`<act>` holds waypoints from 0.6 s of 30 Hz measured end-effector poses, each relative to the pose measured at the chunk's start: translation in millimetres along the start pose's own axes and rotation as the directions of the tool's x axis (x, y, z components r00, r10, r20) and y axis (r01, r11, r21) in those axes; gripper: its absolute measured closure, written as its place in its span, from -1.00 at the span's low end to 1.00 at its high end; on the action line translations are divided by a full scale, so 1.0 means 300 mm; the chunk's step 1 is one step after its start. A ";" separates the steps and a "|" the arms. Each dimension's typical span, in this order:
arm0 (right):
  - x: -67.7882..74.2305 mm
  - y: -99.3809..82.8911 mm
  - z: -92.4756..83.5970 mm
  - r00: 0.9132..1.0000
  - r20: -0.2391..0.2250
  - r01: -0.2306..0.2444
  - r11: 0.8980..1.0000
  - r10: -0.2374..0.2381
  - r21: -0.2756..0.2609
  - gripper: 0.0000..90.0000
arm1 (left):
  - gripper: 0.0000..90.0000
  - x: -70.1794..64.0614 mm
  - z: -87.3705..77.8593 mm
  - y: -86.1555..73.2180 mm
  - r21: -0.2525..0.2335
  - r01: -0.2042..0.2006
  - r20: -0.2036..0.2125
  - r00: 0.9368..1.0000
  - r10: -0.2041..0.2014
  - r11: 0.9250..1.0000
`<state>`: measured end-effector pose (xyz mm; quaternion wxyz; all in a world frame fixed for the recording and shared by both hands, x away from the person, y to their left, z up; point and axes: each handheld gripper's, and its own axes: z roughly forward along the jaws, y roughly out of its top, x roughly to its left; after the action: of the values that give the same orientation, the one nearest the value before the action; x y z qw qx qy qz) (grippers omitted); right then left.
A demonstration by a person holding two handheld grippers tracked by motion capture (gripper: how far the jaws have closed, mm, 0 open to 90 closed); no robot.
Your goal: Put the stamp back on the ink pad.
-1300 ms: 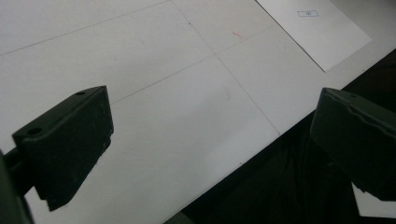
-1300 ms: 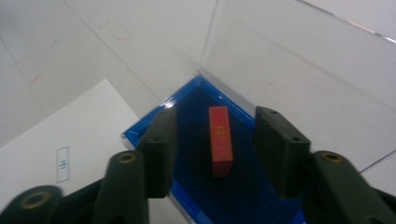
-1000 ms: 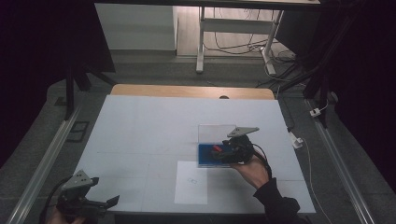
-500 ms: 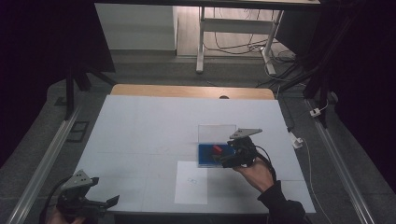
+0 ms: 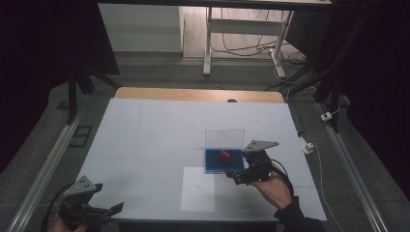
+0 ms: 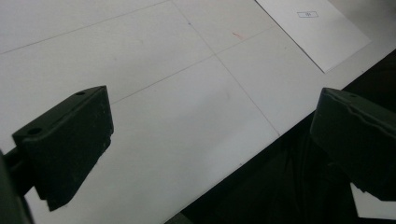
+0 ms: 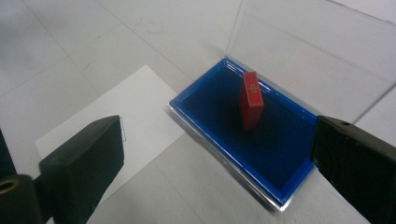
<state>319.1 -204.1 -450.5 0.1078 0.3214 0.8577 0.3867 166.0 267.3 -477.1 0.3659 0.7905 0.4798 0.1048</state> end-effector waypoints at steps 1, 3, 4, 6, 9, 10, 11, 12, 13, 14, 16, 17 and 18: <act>0.001 -0.005 -0.007 1.000 0.004 0.000 1.000 0.000 -0.005 -0.96 | -1.00 0.000 0.000 0.000 -0.001 0.000 0.000 1.000 0.000 1.000; 0.002 -0.016 -0.021 1.000 0.007 -0.008 1.000 0.008 -0.012 -1.00 | -1.00 0.000 0.000 0.000 -0.001 0.000 0.001 1.000 0.000 1.000; 0.002 -0.022 -0.030 1.000 0.014 -0.006 1.000 0.007 -0.012 -1.00 | -1.00 0.000 0.000 0.000 -0.001 0.000 0.001 1.000 0.000 1.000; 0.004 -0.033 -0.043 1.000 0.021 -0.010 1.000 0.011 -0.015 -1.00 | -1.00 0.000 0.000 0.001 -0.001 0.000 0.001 1.000 0.000 1.000; 0.004 -0.052 -0.067 0.999 0.031 -0.019 0.999 0.020 -0.028 -1.00 | -1.00 0.000 0.001 0.001 0.001 0.000 0.001 1.000 0.000 1.000; 0.003 -0.057 -0.076 0.999 0.036 -0.023 0.999 0.024 -0.031 -1.00 | -1.00 0.000 0.001 0.001 0.001 0.000 0.001 1.000 0.000 1.000; 0.002 -0.063 -0.085 0.999 0.039 -0.025 0.999 0.027 -0.036 -1.00 | -1.00 0.000 0.001 0.001 0.000 0.000 0.001 1.000 0.000 1.000; 0.001 -0.069 -0.093 0.999 0.045 -0.029 0.999 0.031 -0.042 -1.00 | -1.00 0.000 0.001 0.001 0.000 0.001 0.002 1.000 -0.001 1.000; 0.000 -0.076 -0.102 0.998 0.047 -0.033 0.998 0.035 -0.047 -1.00 | -1.00 0.001 0.000 0.001 0.000 0.001 0.002 1.000 -0.001 1.000; -0.001 -0.082 -0.111 0.998 0.056 -0.035 0.998 0.038 -0.049 -1.00 | -1.00 0.000 0.000 0.001 0.000 0.002 0.002 1.000 -0.002 1.000; -0.003 -0.097 -0.127 0.997 0.062 -0.049 0.997 0.053 -0.059 -1.00 | -1.00 0.000 0.000 0.001 -0.001 0.001 0.002 1.000 -0.001 1.000; -0.004 -0.105 -0.136 0.996 0.067 -0.052 0.997 0.056 -0.059 -1.00 | -1.00 0.000 0.001 0.001 -0.001 0.000 0.001 1.000 0.000 1.000; -0.004 -0.113 -0.144 0.995 0.073 -0.056 0.996 0.061 -0.064 -1.00 | -1.00 0.000 0.001 0.001 -0.001 0.000 0.001 1.000 0.000 1.000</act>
<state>285.5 -247.4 -446.2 0.1384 0.3570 0.8308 0.4039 166.3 267.1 -477.1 0.3665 0.7905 0.4794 0.1048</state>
